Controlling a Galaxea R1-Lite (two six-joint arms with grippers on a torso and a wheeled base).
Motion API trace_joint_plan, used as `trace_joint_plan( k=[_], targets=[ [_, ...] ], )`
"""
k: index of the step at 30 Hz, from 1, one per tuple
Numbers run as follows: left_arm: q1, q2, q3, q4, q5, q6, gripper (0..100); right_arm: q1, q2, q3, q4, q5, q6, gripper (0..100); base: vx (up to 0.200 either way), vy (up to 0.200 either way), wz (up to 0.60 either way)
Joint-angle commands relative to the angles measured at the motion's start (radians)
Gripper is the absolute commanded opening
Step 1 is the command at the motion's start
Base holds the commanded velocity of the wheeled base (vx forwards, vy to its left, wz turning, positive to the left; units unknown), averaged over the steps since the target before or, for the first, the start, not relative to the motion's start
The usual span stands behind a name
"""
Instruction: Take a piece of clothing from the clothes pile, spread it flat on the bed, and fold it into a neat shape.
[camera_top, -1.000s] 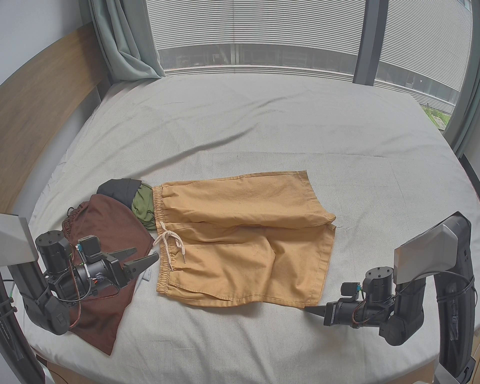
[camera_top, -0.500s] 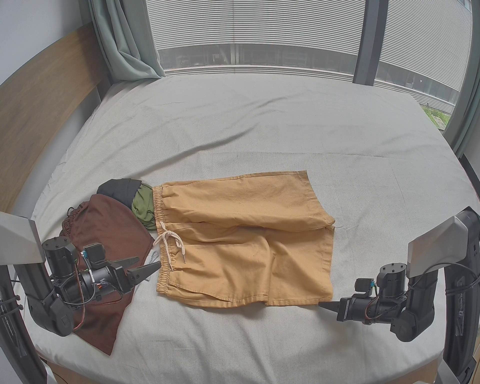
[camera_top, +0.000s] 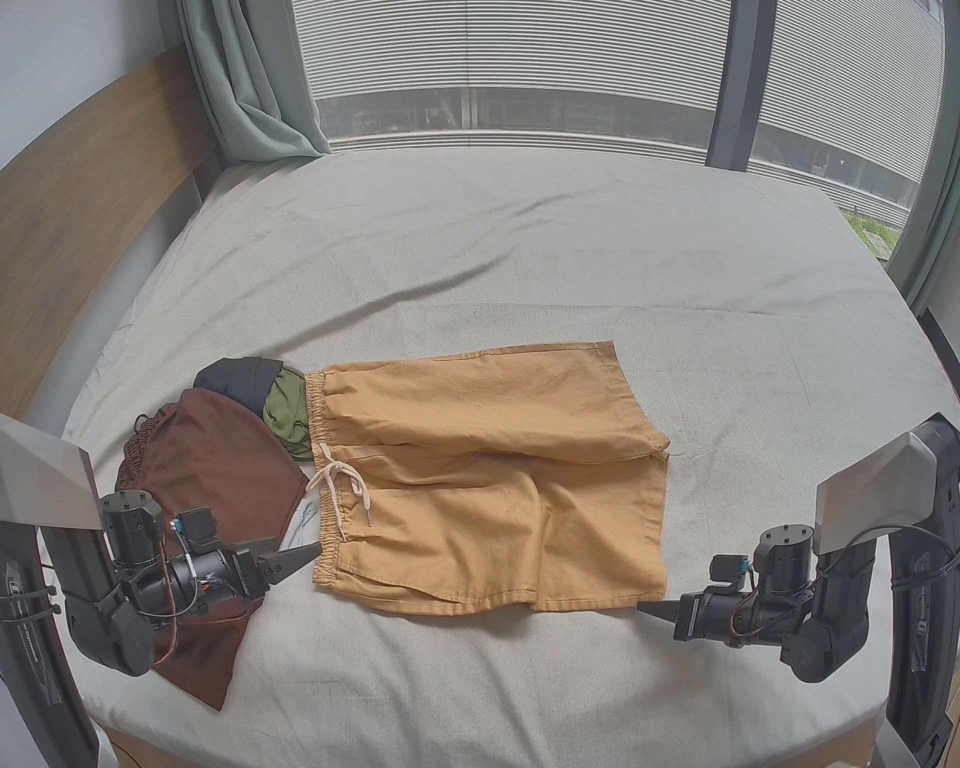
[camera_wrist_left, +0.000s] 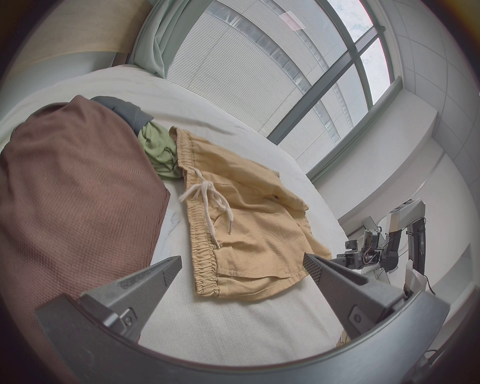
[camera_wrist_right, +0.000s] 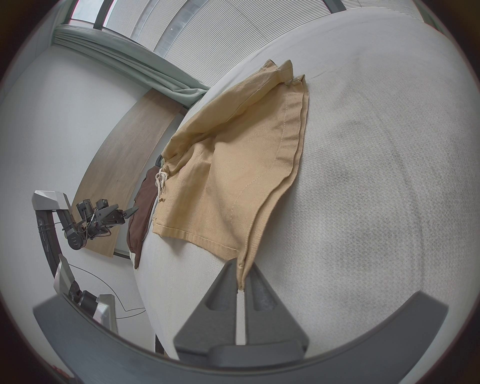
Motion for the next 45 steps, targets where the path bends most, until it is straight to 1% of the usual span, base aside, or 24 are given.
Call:
trace_joint_plan(
  k=[1,9,19,28,31,37,40,45],
  targets=[
    [0.002,0.054,-0.005,-0.001,-0.001,-0.001,100,0.001,0.000,-0.003,0.000,0.001,0.000,0,0.000,0.000,0.00],
    [-0.004,0.128,-0.031,-0.001,0.004,-0.003,100,0.003,0.005,-0.006,-0.002,-0.001,0.000,0,0.000,0.000,0.00],
    [-0.009,0.175,-0.055,0.001,0.009,-0.018,100,0.003,0.008,-0.007,0.000,-0.001,0.000,0,0.000,0.000,0.00],
    [-0.033,0.217,-0.085,-0.001,0.012,-0.018,100,0.003,0.008,-0.007,0.000,-0.001,0.000,0,0.000,0.000,0.00],
    [-0.038,0.218,-0.097,-0.001,0.022,-0.057,100,0.003,0.008,-0.007,-0.002,-0.001,0.000,0,0.000,0.000,0.00],
    [-0.076,0.220,-0.103,0.001,0.059,-0.119,100,0.003,0.009,-0.010,-0.002,-0.001,0.000,0,0.000,0.000,0.00],
    [-0.090,0.220,-0.104,-0.001,0.061,-0.147,100,0.001,0.009,-0.012,-0.002,-0.001,0.000,0,0.000,0.000,0.00],
    [-0.104,0.231,-0.115,0.001,0.076,-0.150,100,0.001,0.009,-0.012,0.000,-0.001,0.000,0,0.000,0.000,0.00]
  ],
)
